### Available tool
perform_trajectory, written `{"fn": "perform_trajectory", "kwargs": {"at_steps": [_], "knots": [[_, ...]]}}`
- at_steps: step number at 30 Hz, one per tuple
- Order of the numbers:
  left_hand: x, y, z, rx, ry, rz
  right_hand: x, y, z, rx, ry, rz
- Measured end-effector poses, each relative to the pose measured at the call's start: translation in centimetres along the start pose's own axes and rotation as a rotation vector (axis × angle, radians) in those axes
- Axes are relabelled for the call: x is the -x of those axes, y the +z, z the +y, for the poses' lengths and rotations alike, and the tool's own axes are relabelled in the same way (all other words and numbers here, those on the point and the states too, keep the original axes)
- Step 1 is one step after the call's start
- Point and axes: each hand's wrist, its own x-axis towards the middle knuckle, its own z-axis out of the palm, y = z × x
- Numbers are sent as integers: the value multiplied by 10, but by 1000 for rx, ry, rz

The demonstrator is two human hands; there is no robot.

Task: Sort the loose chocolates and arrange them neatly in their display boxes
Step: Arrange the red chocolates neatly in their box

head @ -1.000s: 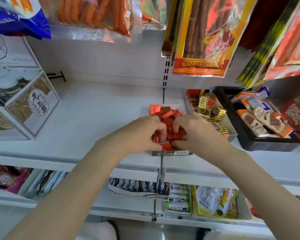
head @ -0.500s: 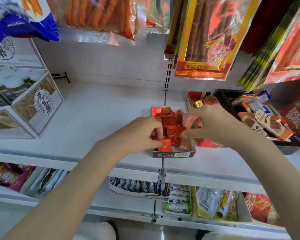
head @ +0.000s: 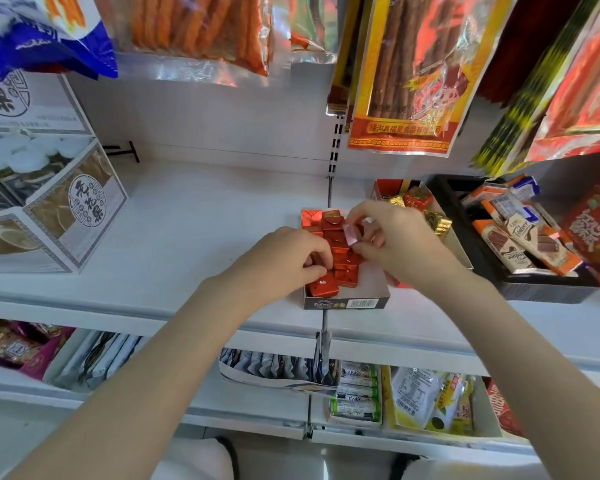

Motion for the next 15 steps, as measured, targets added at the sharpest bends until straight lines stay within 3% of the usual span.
{"fn": "perform_trajectory", "kwargs": {"at_steps": [6,11,15], "knots": [[4,-9,-7,-15,11,24,1,-12,-6,18,-41,73],[7,-12,-15,-122,-9,-83,16,1,-23,-69,-145,-280],[6,-12,-14,-123,-24,-100,13,8,-25,-45,-133,-317]]}}
